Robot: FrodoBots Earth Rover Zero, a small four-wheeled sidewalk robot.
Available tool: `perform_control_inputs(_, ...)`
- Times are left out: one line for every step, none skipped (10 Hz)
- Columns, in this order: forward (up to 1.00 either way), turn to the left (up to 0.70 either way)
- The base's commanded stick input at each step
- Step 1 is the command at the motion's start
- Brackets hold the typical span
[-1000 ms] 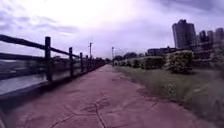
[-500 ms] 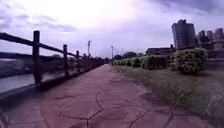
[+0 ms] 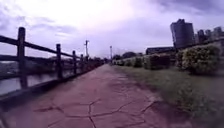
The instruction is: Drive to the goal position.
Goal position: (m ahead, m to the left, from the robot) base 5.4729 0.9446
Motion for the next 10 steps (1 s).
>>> perform_control_inputs(1.00, 0.00)
perform_control_inputs(1.00, 0.00)
perform_control_inputs(1.00, 0.00)
perform_control_inputs(1.00, 0.00)
perform_control_inputs(1.00, 0.00)
perform_control_inputs(1.00, 0.05)
perform_control_inputs(1.00, 0.14)
perform_control_inputs(1.00, 0.21)
perform_control_inputs(1.00, 0.16)
perform_control_inputs(1.00, 0.03)
